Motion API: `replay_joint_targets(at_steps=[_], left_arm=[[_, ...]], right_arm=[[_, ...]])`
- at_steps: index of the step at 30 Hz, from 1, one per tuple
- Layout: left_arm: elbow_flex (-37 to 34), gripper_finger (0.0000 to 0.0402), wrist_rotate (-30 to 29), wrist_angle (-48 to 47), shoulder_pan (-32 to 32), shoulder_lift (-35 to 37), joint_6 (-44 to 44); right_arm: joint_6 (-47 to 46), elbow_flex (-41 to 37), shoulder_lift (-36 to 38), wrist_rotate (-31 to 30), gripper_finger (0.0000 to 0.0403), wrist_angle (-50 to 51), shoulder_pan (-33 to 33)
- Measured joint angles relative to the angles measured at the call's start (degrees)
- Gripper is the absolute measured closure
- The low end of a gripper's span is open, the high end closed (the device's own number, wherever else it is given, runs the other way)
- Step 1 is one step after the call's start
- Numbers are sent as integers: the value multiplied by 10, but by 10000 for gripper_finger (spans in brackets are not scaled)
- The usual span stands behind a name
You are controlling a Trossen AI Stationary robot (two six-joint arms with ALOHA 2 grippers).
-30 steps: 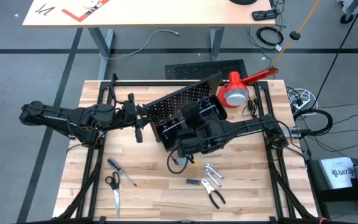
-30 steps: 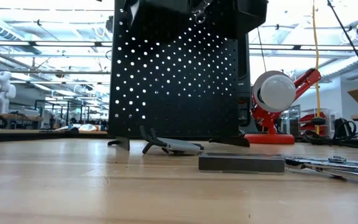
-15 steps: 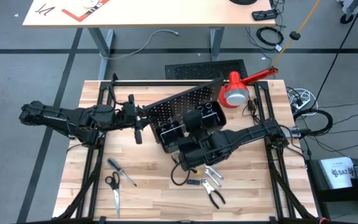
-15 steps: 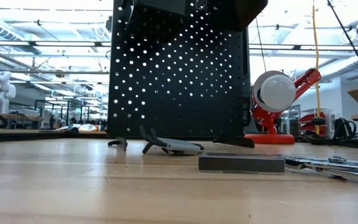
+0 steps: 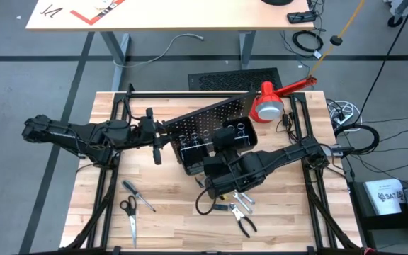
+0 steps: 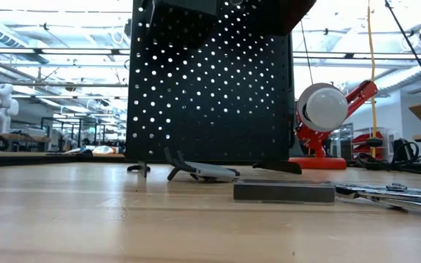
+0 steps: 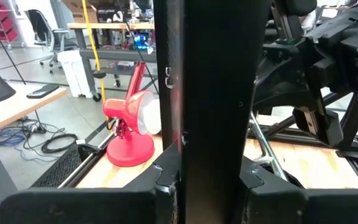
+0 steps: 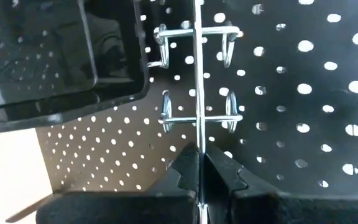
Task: Hang tools onto peg board
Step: Assemble the tool holder on the pegboard
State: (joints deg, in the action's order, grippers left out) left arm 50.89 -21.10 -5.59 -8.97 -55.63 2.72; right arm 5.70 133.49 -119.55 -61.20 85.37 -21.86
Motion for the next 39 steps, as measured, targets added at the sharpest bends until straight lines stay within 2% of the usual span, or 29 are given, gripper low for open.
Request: replay_joint_targets(at_steps=[3, 6, 7, 10, 13, 17, 22, 29, 33, 39], left_arm=[[0, 332, -1, 2, 0, 0, 0], [0, 332, -1, 2, 0, 0, 0], [0, 332, -1, 2, 0, 0, 0], [0, 332, -2, 3, -2, 0, 0], [0, 332, -2, 4, -1, 0, 0], [0, 332, -2, 4, -2, 0, 0], [0, 332, 0, 4, -2, 0, 0], [0, 332, -1, 4, -1, 0, 0], [0, 332, -2, 5, -1, -1, 1], [0, 332, -2, 4, -1, -1, 3]], right_arm=[[-14, 0, 0, -3, 402, 0, -3], [-12, 0, 0, 35, 402, 5, -2], [-14, 0, 0, 31, 402, 9, -2], [-33, 0, -5, -29, 403, 10, -8], [-28, 0, -9, -42, 403, 17, -8], [39, 0, -13, 47, 403, 34, -6], [119, 1, -10, 121, 403, 32, -2], [236, 1, -12, 131, 402, 30, -7], [296, 1, -12, 97, 402, 26, -8], [353, 1, -12, 91, 402, 15, -8]])
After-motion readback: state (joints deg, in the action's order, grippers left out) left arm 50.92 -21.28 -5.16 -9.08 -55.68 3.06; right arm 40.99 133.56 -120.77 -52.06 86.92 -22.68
